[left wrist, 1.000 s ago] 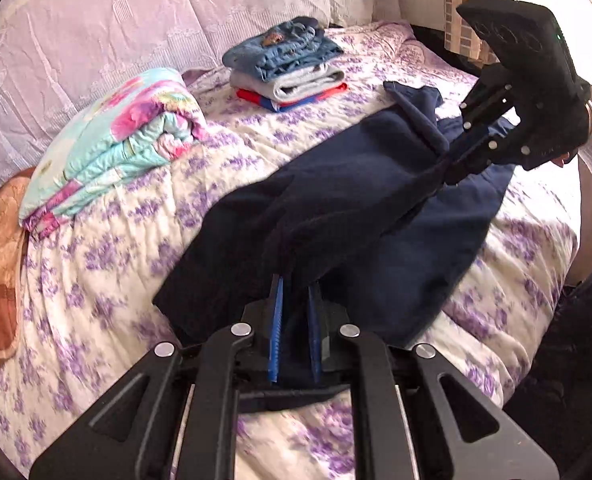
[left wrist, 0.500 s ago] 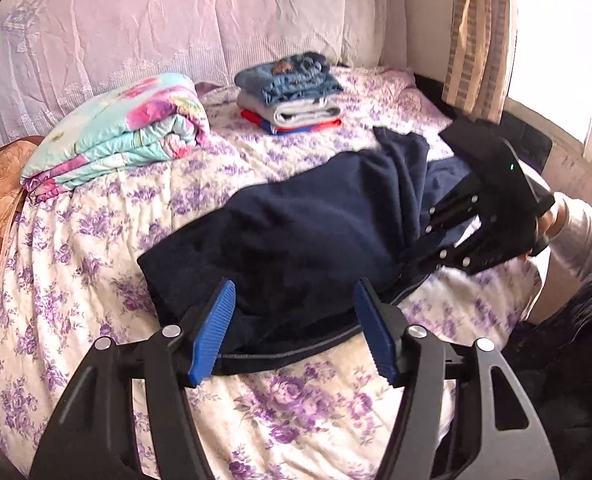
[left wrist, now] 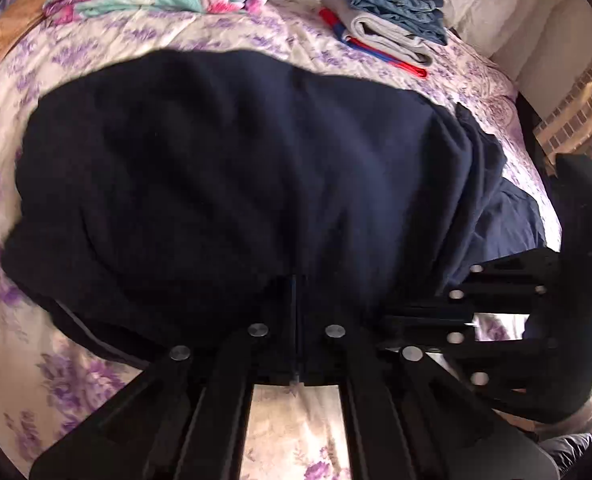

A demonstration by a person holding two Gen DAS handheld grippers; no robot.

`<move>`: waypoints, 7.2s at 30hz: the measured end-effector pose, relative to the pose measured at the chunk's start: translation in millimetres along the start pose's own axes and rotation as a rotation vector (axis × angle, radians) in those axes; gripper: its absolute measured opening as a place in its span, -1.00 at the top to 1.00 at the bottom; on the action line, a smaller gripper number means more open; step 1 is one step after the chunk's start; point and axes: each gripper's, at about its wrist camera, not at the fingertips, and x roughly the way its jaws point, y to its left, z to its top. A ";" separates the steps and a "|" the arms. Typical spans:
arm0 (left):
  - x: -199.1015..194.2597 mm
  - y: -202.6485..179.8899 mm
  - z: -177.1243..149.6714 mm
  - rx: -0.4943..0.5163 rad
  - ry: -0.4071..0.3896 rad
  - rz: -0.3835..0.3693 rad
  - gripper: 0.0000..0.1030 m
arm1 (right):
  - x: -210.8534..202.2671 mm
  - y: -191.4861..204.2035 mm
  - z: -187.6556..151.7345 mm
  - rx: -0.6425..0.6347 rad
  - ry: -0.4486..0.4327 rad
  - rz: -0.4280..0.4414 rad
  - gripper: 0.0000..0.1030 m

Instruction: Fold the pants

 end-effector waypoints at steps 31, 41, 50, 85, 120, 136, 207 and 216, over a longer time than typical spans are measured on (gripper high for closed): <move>-3.9 -6.5 -0.3 -0.007 0.010 0.045 0.98 | -92.6 -411.4 39.6 1.034 0.181 -0.653 0.70; -1.8 -13.6 9.1 0.079 0.061 0.064 0.98 | -258.8 -334.1 -33.2 0.983 -0.265 -0.481 0.71; 6.1 -7.7 25.7 0.198 0.168 -0.016 0.98 | -252.5 -300.5 -248.1 1.155 -0.382 -0.429 0.71; -23.0 -3.5 9.1 0.092 0.133 0.087 0.97 | -69.0 -97.1 -77.4 0.051 0.042 -0.340 0.10; 37.7 -51.9 38.7 0.148 0.197 -0.031 0.98 | -35.2 -171.0 42.6 -0.036 0.310 0.173 -0.24; 36.0 -49.1 38.6 0.145 0.185 -0.028 0.98 | -41.4 -158.7 99.6 -0.007 -0.004 0.442 0.00; 66.0 -154.2 26.6 0.277 0.270 -0.121 0.97 | -209.0 -238.4 -312.5 1.288 -0.572 -0.033 -0.54; 56.6 -147.9 17.0 0.278 0.252 -0.092 0.97 | -195.5 -316.3 -291.5 1.337 -0.690 -0.060 0.30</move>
